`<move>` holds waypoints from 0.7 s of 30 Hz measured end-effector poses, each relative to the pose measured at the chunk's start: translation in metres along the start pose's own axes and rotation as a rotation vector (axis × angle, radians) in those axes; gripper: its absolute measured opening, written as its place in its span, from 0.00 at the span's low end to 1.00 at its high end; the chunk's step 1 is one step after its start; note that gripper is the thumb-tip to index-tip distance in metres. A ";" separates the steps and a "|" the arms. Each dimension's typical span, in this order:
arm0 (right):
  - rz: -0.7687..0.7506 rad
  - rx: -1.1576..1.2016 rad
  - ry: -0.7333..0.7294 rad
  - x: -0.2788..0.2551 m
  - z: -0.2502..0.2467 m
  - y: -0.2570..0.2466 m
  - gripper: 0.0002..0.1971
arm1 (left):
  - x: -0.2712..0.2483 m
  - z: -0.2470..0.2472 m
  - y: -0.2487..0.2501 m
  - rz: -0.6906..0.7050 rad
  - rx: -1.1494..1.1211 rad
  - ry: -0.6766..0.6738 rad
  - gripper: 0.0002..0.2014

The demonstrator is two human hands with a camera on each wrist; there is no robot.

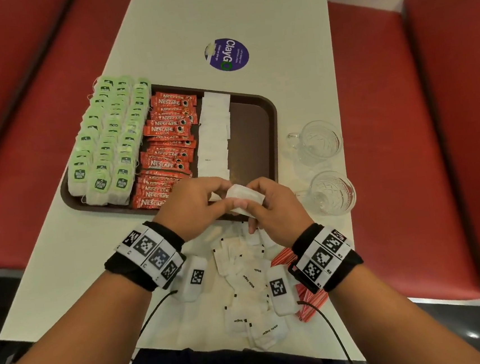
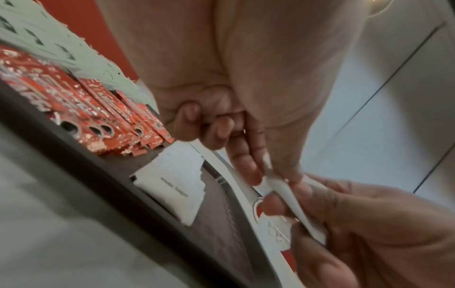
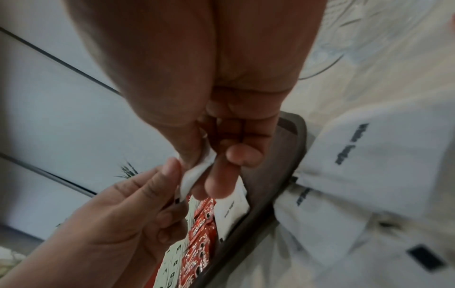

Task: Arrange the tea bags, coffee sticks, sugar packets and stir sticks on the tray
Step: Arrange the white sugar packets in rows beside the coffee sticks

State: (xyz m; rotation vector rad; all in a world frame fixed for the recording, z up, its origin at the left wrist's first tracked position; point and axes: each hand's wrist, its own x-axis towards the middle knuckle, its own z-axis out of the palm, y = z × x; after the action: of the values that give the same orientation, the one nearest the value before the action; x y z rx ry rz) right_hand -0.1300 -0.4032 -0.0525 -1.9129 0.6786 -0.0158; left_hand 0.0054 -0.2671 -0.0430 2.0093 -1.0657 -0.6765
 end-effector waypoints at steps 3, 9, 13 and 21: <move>0.017 -0.028 0.007 0.001 0.002 -0.005 0.05 | 0.000 -0.001 -0.012 -0.048 0.005 0.018 0.08; 0.071 -0.221 0.031 -0.010 -0.009 0.010 0.08 | 0.003 -0.022 -0.049 -0.303 0.088 0.202 0.14; 0.108 -0.342 -0.003 -0.022 -0.017 0.019 0.10 | 0.001 -0.017 -0.050 -0.333 0.129 0.129 0.15; 0.301 -0.542 -0.032 -0.034 -0.021 0.038 0.24 | 0.006 0.000 -0.045 -0.334 0.285 0.130 0.15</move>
State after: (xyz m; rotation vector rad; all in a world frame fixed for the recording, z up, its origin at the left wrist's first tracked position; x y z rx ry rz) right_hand -0.1817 -0.4158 -0.0663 -2.2917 1.0176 0.4267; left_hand 0.0290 -0.2560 -0.0802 2.4757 -0.7912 -0.5751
